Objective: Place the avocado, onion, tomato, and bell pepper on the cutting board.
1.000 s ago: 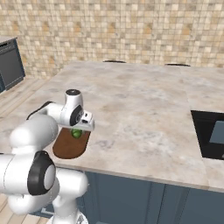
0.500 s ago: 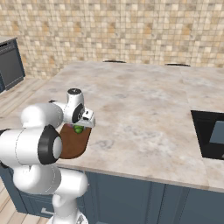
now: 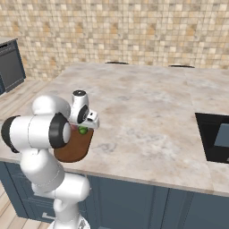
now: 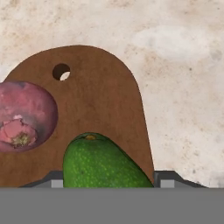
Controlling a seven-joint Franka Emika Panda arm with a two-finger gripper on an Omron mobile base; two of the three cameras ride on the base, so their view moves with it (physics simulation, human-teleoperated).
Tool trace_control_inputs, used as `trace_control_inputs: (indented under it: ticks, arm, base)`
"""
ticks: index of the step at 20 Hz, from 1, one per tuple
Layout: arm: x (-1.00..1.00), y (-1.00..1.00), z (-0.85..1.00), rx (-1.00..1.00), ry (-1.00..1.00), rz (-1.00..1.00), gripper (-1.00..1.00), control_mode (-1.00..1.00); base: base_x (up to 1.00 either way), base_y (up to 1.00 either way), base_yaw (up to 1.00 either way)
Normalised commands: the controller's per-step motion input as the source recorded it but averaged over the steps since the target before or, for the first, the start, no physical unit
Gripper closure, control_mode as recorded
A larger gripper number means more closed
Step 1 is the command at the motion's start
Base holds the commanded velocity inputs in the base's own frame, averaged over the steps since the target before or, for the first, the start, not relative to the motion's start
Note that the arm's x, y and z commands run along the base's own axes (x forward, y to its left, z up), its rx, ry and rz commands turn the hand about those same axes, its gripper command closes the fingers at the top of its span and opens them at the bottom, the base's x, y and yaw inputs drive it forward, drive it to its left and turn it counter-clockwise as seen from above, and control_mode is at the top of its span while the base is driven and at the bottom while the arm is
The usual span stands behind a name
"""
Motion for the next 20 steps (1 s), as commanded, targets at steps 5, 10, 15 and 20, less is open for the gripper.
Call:
trace_control_inputs:
  ticks: [5,10,15,20]
  arm:
    - [0.16,0.03,-0.28,0.0,0.0,-0.02,1.0,-1.0]
    - [0.15,0.0,-0.26,0.0,0.0,-0.01,1.0,-1.0]
    - [0.12,0.03,-0.28,-0.01,0.0,-0.01,1.0,-1.0]
    - [0.12,0.11,-0.28,-0.01,0.0,0.0,1.0,-1.0]
  base:
    - [0.0,0.0,0.0]
    - [0.0,0.0,0.0]
    - [0.0,0.0,0.0]
    - [0.0,0.0,0.0]
